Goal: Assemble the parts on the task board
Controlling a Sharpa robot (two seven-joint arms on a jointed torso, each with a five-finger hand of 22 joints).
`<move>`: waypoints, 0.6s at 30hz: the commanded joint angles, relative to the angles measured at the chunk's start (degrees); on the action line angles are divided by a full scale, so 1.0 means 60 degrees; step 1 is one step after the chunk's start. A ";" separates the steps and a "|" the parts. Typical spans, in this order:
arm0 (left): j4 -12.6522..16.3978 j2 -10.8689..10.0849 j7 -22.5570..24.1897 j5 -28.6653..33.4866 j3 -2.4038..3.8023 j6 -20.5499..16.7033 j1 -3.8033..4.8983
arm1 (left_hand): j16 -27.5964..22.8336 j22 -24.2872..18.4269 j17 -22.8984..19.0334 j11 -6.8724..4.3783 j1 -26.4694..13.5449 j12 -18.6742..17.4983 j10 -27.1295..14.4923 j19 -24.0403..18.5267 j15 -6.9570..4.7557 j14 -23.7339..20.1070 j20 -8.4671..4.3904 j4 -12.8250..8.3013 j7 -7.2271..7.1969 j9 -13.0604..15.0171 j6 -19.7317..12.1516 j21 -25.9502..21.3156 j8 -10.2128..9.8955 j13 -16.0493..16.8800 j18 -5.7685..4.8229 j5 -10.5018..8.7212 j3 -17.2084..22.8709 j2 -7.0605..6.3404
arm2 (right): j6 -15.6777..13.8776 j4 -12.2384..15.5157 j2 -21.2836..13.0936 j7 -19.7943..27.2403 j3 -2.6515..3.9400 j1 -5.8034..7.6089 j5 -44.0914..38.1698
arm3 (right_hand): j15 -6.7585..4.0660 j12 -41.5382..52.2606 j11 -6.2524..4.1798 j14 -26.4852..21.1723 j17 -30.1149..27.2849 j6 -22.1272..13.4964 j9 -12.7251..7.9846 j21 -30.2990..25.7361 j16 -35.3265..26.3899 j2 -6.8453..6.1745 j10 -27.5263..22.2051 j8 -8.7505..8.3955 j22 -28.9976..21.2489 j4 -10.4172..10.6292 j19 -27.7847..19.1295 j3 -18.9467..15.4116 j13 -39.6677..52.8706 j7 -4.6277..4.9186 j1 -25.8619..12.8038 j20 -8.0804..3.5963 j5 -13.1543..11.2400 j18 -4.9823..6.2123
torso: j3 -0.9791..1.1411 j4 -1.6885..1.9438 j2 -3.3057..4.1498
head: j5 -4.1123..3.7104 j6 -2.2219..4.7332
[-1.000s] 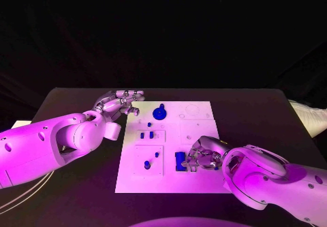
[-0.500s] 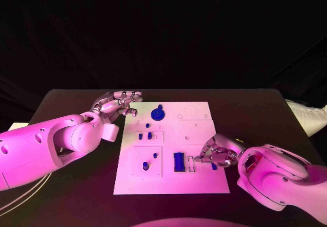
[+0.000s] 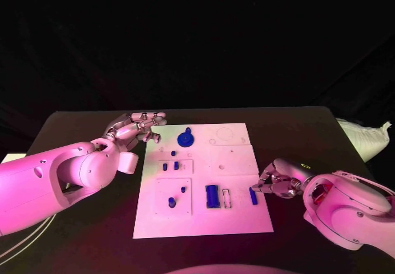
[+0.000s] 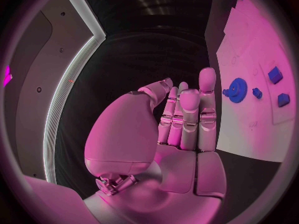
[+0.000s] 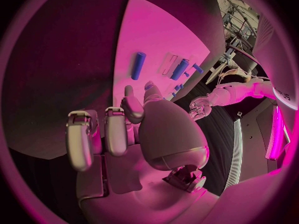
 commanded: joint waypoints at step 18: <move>0.0001 -0.0026 0.0016 0.0032 -0.0009 0.0221 -0.0006 | -0.0044 -0.0038 -0.0029 -0.0014 0.0005 0.0092 -0.0054 -0.0072 0.0007 -0.0089 0.0008 -0.0002 -0.0027 -0.0002 -0.0011 -0.0105 0.0052 0.0013 0.0148 -0.0039 -0.0081 0.0117 | 0.1013 -0.0208 0.0475 -0.0251 -0.0067 -0.0199 -0.1017 | 0.0022 -0.0048 0.0015 0.0578 0.0141 0.0253 -0.0016 0.0053 0.0046 -0.0321 0.0013 -0.0091 0.2029 0.0269 0.0622 -0.0260 0.0019 -0.0038 -0.0193 0.0051 -0.0248 -0.0126 | -0.0013 0.0005 -0.0006 | 0.0053 -0.0074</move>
